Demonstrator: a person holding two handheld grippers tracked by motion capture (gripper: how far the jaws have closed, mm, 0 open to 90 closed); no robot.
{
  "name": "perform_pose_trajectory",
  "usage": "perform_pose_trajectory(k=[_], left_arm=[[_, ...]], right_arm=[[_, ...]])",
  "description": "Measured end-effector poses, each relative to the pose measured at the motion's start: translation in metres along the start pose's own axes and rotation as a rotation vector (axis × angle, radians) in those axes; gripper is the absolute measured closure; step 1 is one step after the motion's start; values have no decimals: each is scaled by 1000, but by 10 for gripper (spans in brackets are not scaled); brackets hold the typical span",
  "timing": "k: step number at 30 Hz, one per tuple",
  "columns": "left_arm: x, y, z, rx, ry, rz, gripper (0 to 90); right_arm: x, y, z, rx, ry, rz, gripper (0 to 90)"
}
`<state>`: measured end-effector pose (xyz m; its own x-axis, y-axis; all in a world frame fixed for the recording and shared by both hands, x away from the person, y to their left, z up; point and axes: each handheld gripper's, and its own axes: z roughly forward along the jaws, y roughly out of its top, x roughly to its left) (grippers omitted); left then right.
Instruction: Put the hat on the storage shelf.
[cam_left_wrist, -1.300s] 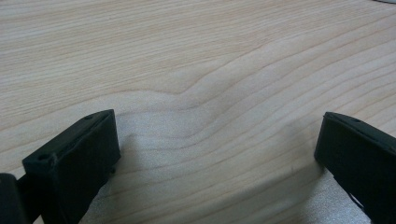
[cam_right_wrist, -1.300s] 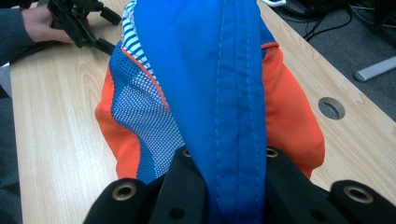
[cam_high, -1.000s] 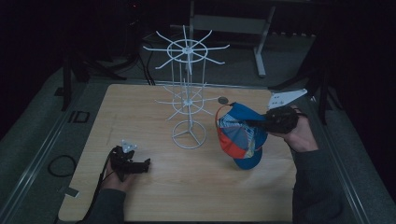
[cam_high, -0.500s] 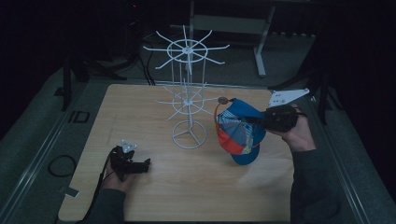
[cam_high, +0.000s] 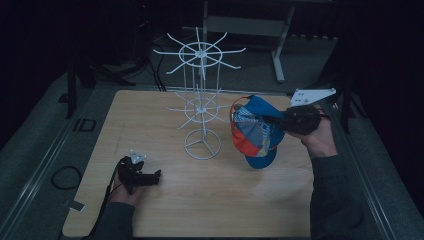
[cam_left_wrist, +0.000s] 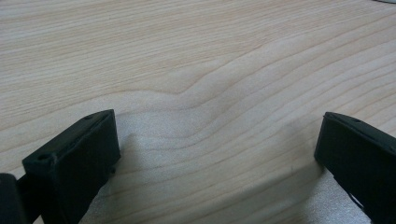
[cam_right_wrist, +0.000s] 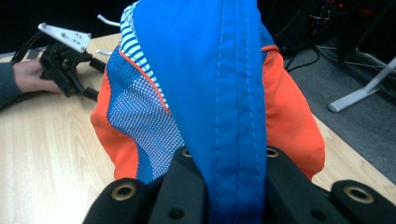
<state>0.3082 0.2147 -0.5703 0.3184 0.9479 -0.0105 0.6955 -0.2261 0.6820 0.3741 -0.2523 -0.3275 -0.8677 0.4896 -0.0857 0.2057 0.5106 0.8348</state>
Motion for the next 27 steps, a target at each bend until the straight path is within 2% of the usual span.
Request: perform_pose_trajectory(k=[17, 21, 27], left_arm=[[0, 0, 0, -1, 0, -1, 0], [0, 0, 0, -2, -1, -1, 0], [0, 0, 0, -2, 0, -1, 0]], right_arm=[[-1, 13, -3, -62, -31, 2, 874], [1, 17, -4, -66, -47, -15, 875], [3, 23, -5, -73, -41, -27, 876]])
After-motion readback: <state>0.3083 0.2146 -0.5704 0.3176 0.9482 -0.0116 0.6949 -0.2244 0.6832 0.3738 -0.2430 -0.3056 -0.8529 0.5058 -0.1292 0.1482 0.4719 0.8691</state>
